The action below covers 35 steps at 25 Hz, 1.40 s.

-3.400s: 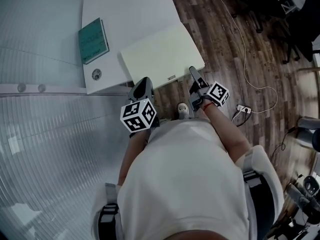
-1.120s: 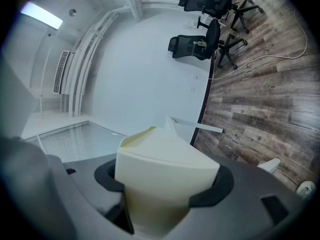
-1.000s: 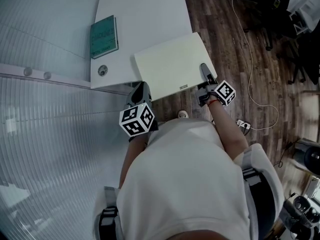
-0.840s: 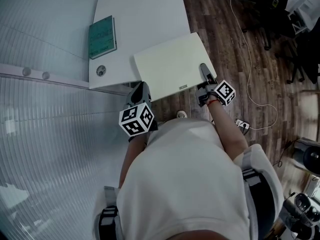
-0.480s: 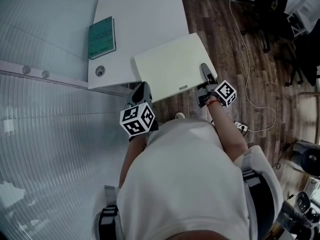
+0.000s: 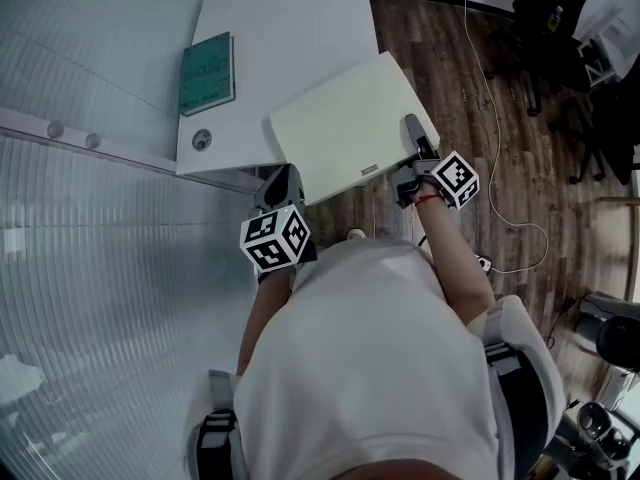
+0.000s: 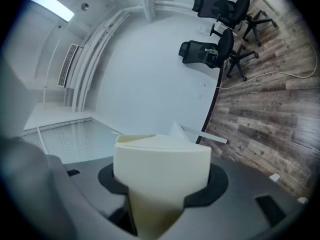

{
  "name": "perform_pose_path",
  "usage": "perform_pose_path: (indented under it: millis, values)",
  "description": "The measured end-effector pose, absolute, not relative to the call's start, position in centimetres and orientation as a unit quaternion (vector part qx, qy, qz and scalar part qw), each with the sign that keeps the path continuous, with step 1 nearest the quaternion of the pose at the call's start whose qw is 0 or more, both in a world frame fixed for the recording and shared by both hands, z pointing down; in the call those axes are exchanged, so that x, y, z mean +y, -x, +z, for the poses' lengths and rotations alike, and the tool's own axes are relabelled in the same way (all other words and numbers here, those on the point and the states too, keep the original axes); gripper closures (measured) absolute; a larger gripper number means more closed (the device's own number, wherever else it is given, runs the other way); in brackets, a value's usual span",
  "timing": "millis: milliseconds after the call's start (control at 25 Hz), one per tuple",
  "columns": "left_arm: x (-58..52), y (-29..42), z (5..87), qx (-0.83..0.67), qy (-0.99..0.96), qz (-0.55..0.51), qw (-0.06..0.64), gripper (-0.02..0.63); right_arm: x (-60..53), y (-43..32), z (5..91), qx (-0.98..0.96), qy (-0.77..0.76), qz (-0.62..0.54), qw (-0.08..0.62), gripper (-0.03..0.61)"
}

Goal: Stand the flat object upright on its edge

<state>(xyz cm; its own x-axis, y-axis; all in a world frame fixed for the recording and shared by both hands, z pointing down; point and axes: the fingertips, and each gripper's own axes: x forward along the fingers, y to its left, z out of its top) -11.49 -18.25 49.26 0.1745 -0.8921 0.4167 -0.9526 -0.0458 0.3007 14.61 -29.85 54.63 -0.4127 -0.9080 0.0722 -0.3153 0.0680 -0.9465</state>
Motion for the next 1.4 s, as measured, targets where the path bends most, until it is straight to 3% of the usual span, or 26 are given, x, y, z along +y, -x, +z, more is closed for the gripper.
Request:
perform_pose_path:
  millis: [840,1400]
  values:
    - [-17.8,12.1,49.9,-0.661,-0.702,0.050,0.261,0.594,-36.0,-12.5,45.1,0.762,0.468,-0.373,0.250,0.304]
    - [-17.4,12.7,50.2,-0.673,-0.688,0.044,0.268,0.594,-39.8,-6.6,36.4,0.841,0.478,-0.186,0.171,0.304]
